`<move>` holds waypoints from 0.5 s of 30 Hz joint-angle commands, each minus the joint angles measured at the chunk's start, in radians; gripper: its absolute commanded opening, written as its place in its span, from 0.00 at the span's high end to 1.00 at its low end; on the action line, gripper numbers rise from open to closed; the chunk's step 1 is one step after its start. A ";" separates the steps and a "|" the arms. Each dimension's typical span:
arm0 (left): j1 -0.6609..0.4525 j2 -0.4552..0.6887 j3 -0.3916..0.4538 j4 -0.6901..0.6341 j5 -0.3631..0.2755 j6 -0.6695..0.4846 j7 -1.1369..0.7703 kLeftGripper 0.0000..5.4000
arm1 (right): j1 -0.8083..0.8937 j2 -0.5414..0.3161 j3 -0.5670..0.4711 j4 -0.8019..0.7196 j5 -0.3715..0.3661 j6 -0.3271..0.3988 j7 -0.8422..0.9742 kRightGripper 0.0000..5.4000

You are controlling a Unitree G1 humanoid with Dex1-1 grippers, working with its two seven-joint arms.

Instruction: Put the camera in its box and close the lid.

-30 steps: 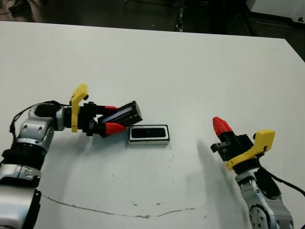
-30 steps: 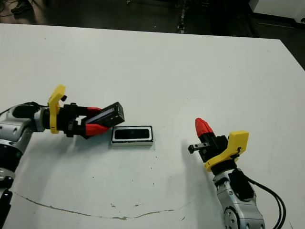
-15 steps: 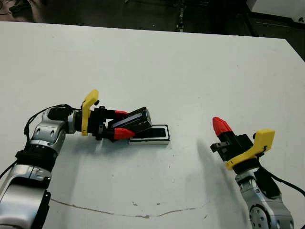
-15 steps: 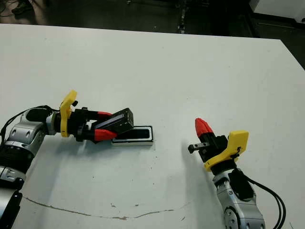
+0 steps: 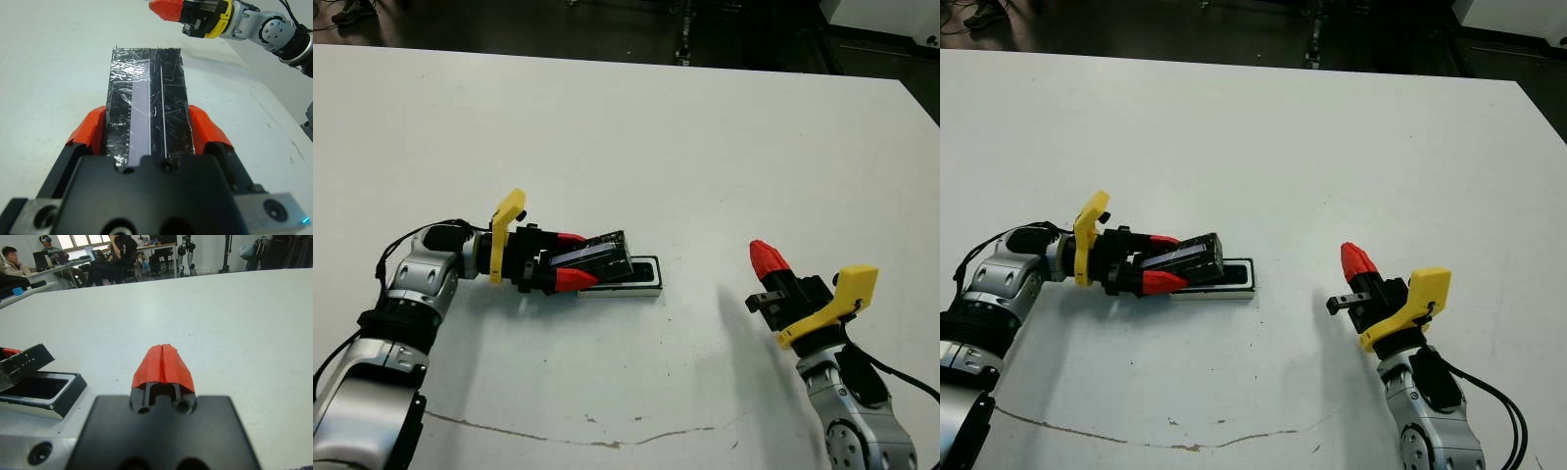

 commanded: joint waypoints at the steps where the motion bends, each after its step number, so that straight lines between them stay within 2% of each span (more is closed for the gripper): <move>1: 0.029 -0.015 -0.008 -0.003 0.005 0.020 0.013 0.41 | 0.013 -0.010 -0.009 0.012 0.008 -0.007 0.008 1.00; 15: 0.087 -0.060 0.012 -0.030 -0.036 0.005 0.030 0.41 | 0.018 -0.010 -0.005 0.004 0.002 0.001 -0.002 1.00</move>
